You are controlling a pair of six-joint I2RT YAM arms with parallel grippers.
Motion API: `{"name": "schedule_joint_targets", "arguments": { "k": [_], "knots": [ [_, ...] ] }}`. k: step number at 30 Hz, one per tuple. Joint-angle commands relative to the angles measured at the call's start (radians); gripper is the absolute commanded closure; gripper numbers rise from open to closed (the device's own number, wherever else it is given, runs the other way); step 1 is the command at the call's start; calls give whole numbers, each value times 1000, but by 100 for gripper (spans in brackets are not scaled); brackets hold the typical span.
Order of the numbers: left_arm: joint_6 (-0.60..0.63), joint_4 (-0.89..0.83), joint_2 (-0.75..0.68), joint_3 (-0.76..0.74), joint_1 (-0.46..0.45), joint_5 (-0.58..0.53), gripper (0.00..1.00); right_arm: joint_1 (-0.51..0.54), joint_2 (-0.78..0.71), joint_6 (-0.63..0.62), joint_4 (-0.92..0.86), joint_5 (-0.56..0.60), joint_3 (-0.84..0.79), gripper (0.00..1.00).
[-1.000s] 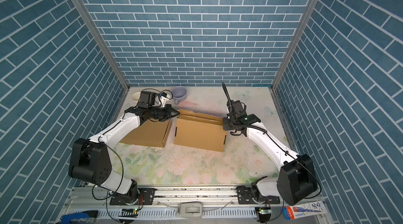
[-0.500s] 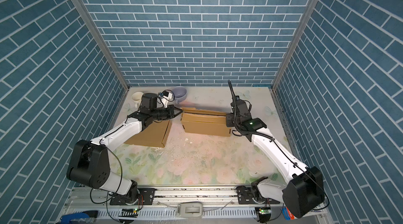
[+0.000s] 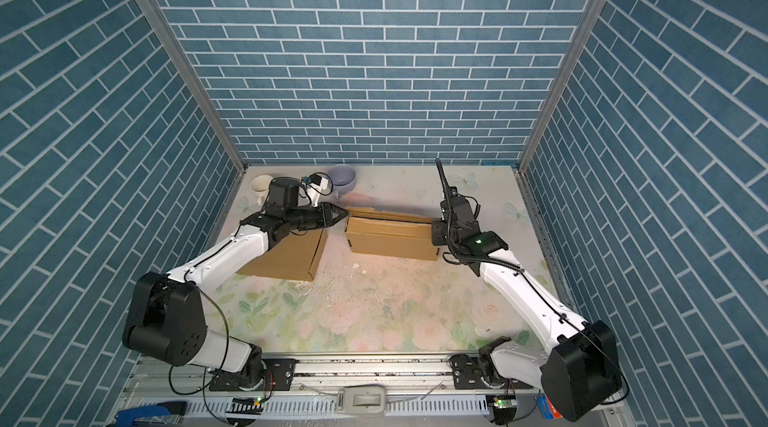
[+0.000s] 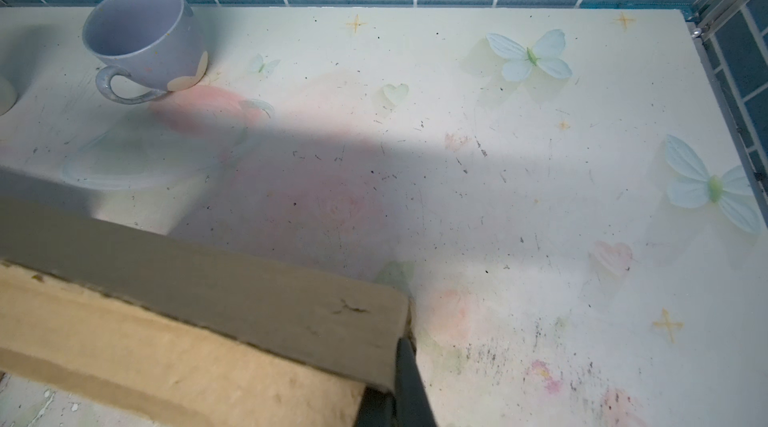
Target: Fold the paper box
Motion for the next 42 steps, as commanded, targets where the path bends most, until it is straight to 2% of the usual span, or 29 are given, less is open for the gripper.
{"name": "schedule_joint_targets", "arguments": {
  "k": [1,6,8,13,19,29,33,39,42],
  "knots": [
    [124,-158,-49,60,-3,-64,62,5,-27,-20,3,16,-21,100],
    [200,-190,-85,64,-3,-98,49,4,-29,-23,2,12,-24,100],
    [220,-200,-83,70,-3,-96,48,4,-28,-24,1,11,-22,100],
    [291,-272,-71,84,-43,-117,47,5,-25,-25,1,8,-22,100],
    [278,-253,-66,61,-69,-139,49,4,-19,-22,2,5,-15,100],
    [265,-275,13,128,-97,-182,61,4,-18,-17,-4,3,-10,100],
    [258,-277,23,136,-97,-179,71,5,-20,-17,-6,4,-11,100],
    [266,-298,24,143,-97,-205,95,5,-20,-17,-4,3,-13,100],
    [267,-300,27,144,-98,-203,100,6,-20,-17,-2,5,-13,100]
  ]
}}
